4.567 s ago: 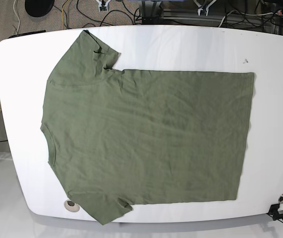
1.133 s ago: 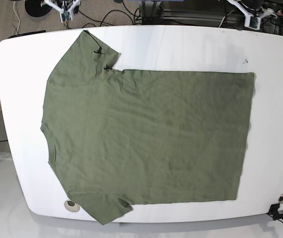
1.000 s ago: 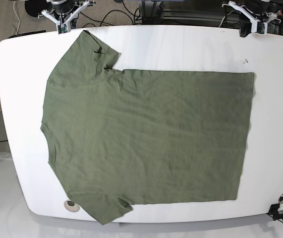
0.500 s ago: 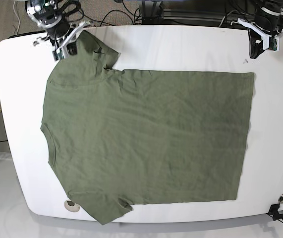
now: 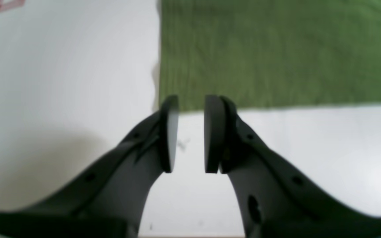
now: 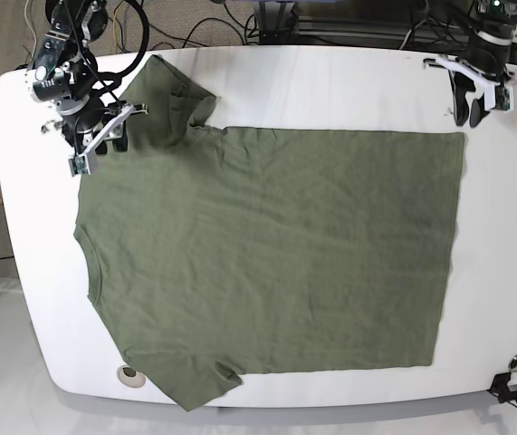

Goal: Fold the T-shirt properly
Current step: 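Move both grippers down to the shirt's shoulder corners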

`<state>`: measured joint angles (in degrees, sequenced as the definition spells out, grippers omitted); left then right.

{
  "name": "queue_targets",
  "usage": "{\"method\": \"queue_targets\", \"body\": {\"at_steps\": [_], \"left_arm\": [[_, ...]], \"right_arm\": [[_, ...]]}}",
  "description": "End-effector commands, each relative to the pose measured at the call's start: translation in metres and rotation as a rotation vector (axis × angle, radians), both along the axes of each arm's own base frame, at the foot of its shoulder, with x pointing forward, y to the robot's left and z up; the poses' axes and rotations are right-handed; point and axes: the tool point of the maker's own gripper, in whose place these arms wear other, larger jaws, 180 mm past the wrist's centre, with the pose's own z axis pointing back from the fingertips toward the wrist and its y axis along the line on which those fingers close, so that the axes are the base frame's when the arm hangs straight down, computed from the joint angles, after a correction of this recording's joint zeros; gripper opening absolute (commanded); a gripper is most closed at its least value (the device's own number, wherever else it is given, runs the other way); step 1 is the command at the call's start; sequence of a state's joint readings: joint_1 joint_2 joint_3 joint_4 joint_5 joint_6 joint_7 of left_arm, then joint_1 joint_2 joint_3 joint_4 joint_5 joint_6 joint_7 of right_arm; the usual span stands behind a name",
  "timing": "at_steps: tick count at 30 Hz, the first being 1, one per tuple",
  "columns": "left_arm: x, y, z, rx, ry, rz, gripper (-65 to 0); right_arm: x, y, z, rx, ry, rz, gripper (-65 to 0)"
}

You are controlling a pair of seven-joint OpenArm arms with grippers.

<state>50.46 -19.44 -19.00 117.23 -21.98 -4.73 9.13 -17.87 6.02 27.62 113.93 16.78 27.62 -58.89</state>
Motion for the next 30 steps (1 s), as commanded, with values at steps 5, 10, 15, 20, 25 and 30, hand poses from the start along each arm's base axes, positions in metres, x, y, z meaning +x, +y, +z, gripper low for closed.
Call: {"method": "queue_targets", "body": {"at_steps": [5, 10, 15, 20, 25, 30], "left_arm": [[0.008, 0.009, 0.003, -0.049, -0.024, 0.044, -51.5], [0.02, 0.023, 0.002, -0.037, -0.04, 0.095, -51.5], [0.036, 0.034, 0.017, 0.004, -0.086, 0.111, -51.3], [0.046, 0.043, 0.025, 0.016, -0.104, 0.138, -50.4], [0.048, 0.068, 0.029, 0.035, -0.086, 0.208, -46.2], [0.028, 0.106, 0.008, -0.055, -0.019, 0.368, -45.5]], "right_arm": [[0.009, -0.006, -0.002, 0.04, -0.05, -0.062, -44.4], [0.011, -0.009, -0.004, 0.054, -0.07, -0.086, -44.6], [0.012, -0.007, -0.004, 0.062, -0.066, -0.078, -44.4], [0.012, -0.005, -0.002, 0.062, -0.066, -0.069, -44.5], [0.012, -0.003, -0.003, 0.069, -0.064, -0.067, -44.6], [0.01, -0.003, -0.003, 0.076, -0.058, -0.063, -44.9]]}}
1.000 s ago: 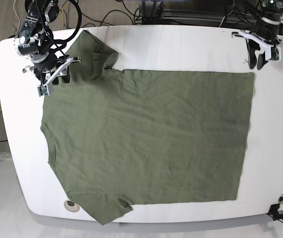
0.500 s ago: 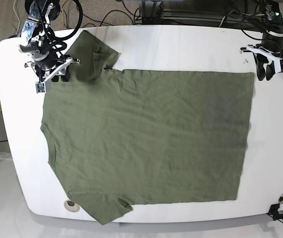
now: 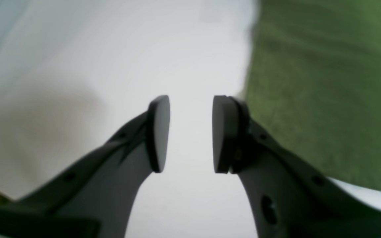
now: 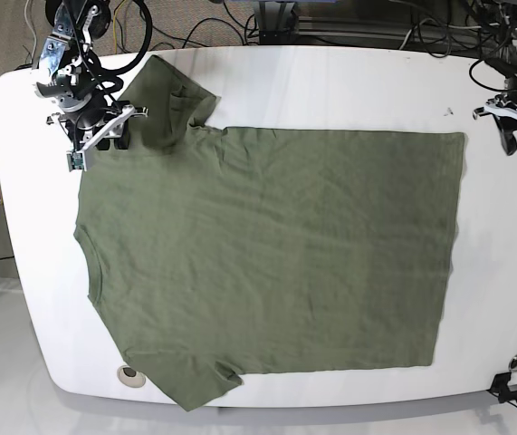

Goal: Fold the T-shirt properly
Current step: 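Move both grippers down to the shirt's shoulder corners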

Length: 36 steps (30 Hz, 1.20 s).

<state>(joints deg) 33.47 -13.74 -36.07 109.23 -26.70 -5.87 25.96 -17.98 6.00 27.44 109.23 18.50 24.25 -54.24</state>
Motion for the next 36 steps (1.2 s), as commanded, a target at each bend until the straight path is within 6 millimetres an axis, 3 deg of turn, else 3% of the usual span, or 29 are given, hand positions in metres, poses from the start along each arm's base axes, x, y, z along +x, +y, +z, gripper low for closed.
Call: {"method": "queue_targets", "body": {"at_steps": [1, 10, 15, 21, 26, 31, 36], "left_arm": [[0.008, 0.001, 0.014, 0.02, -0.047, -0.011, -45.1], [0.009, 0.002, 0.009, 0.005, -0.044, -0.005, -45.3], [0.008, 0.004, 0.01, 0.011, -0.046, 0.003, -45.4], [0.009, 0.003, 0.012, 0.012, -0.052, -0.001, -45.2], [0.01, 0.002, 0.011, 0.007, -0.051, -0.003, -45.2], [0.013, -0.001, 0.011, 0.007, -0.057, -0.022, -44.4], [0.014, 0.0, 0.01, 0.006, -0.054, -0.017, -44.8]], "right_arm": [[0.008, -0.005, 0.009, -0.021, -0.038, -0.005, -43.9], [0.004, -0.03, -0.023, -0.05, 0.005, -0.06, -44.2], [0.012, -0.05, -0.012, -0.106, -0.003, -0.075, -44.2], [0.025, -0.06, 0.005, -0.187, -0.011, -0.088, -44.1], [0.022, -0.073, 0.013, -0.315, 0.017, -0.102, -43.9], [0.022, -0.066, 0.009, -0.296, 0.023, -0.078, -43.1], [0.003, -0.057, 0.002, -0.124, 0.037, -0.097, -42.8]]}}
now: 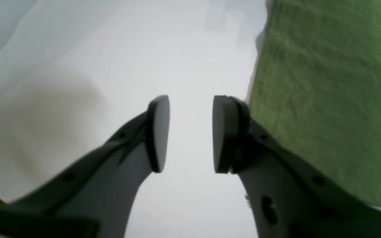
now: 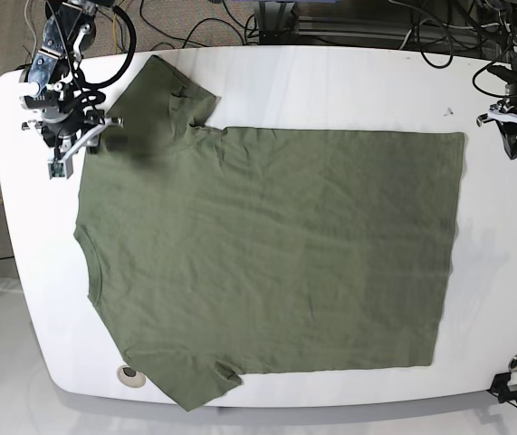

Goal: Fold the T-shirt properly
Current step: 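Move both grippers down to the shirt's shoulder corners, then grasp the shirt's shoulder edges with both grippers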

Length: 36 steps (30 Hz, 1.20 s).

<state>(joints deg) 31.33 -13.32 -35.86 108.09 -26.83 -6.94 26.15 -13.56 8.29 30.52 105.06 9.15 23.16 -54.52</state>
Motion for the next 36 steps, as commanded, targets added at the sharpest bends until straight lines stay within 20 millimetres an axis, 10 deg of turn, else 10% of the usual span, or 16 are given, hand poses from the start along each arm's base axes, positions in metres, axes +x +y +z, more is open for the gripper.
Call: {"method": "queue_targets", "body": {"at_steps": [1, 13, 24, 36], "left_arm": [[0.005, 0.002, 0.012, 0.028, -0.036, -0.012, -44.8], [0.004, 0.004, 0.012, 0.028, -0.03, -0.009, -44.4], [0.0, 0.005, 0.008, 0.036, -0.009, -0.008, -44.7], [0.006, -0.005, 0.006, 0.022, -0.008, -0.049, -44.0]], "right_arm": [[-0.006, 0.001, 0.006, 0.07, -0.02, -0.014, -42.8], [-0.059, 0.026, -0.051, 0.28, 0.135, -0.056, -41.5], [-0.062, 0.036, -0.055, 0.316, 0.07, -0.035, -41.1], [-0.054, 0.038, -0.053, 0.327, 0.049, -0.021, -65.0]]}}
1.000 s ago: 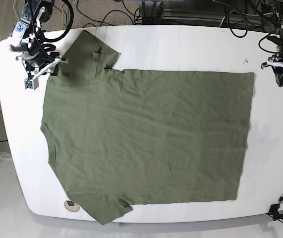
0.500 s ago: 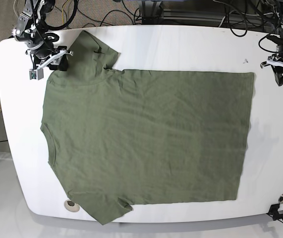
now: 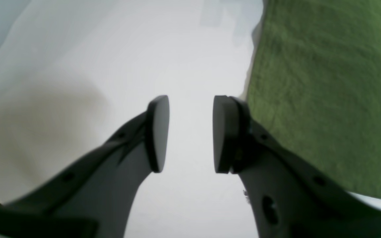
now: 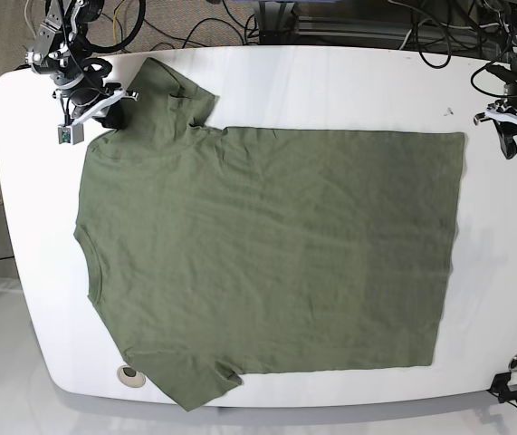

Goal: Fold the T-shirt properly
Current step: 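Grasp the shirt's shoulder edges with both grippers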

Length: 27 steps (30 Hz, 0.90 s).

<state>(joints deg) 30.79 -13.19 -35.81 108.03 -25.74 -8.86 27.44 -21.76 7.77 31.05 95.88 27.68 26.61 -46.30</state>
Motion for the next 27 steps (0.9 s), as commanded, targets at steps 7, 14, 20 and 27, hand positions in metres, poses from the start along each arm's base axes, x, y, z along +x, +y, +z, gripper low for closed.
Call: {"method": "queue_targets", "body": {"at_steps": [7, 14, 20, 27], "left_arm": [[0.003, -0.049, -0.022, -0.122, 0.127, -0.285, -32.7], [-0.007, -0.039, -0.072, -0.265, 0.306, -0.24, -28.3], [-0.008, -0.036, -0.105, -0.378, 0.348, -0.19, -31.2], [0.002, -0.037, -0.11, -0.433, 0.321, -0.176, -31.5]], "right_arm": [[-0.011, -0.002, -0.007, -0.03, 0.071, 0.027, -65.0], [-0.01, -0.002, -0.005, -0.033, 0.066, 0.033, -65.0], [-0.008, -0.002, -0.003, -0.024, 0.047, 0.021, -65.0], [-0.005, -0.002, -0.002, -0.021, 0.036, 0.022, -65.0]]}}
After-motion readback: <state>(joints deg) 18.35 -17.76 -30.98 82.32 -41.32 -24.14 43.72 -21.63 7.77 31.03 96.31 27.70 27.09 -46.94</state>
